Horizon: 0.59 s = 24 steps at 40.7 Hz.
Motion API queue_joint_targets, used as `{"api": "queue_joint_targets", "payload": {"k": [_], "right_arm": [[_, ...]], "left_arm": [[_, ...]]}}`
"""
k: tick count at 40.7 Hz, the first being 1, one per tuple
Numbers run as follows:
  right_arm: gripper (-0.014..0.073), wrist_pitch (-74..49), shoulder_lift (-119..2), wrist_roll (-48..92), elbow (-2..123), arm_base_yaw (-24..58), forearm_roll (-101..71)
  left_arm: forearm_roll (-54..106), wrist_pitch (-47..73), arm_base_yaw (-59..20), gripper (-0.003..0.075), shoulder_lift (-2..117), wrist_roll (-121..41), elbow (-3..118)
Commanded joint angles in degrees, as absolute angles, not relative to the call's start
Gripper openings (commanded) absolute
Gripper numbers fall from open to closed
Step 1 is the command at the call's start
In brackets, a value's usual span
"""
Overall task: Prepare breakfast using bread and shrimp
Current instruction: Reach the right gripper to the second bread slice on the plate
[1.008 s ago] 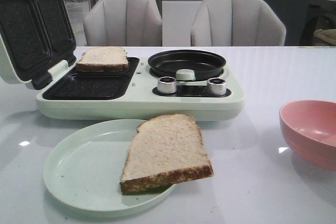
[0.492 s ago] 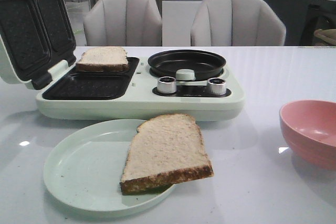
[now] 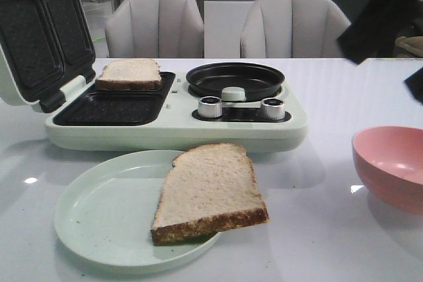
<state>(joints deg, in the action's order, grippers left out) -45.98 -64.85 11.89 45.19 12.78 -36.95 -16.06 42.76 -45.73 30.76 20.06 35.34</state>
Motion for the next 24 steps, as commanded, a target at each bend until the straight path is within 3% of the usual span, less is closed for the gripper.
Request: {"api": "queue_joint_targets", "payload": {"k": [1,9,24], "right_arm": [[0.0608,-39.97,-69.62,13.25,46.94,17.45,-40.19],[0.0608,-35.15,-81.73,13.2,50.33,23.52,-40.87],[0.0608,-35.45,-96.22,13.2,60.08,24.14,-41.6]], "left_arm": [[-16.57,39.02,-46.25,0.0476,30.88,19.99,37.38],[-16.57,39.02,-46.25,0.0476,30.88,19.99,37.38],[-16.57,39.02,-46.25,0.0476,30.88,19.99,37.38]]}}
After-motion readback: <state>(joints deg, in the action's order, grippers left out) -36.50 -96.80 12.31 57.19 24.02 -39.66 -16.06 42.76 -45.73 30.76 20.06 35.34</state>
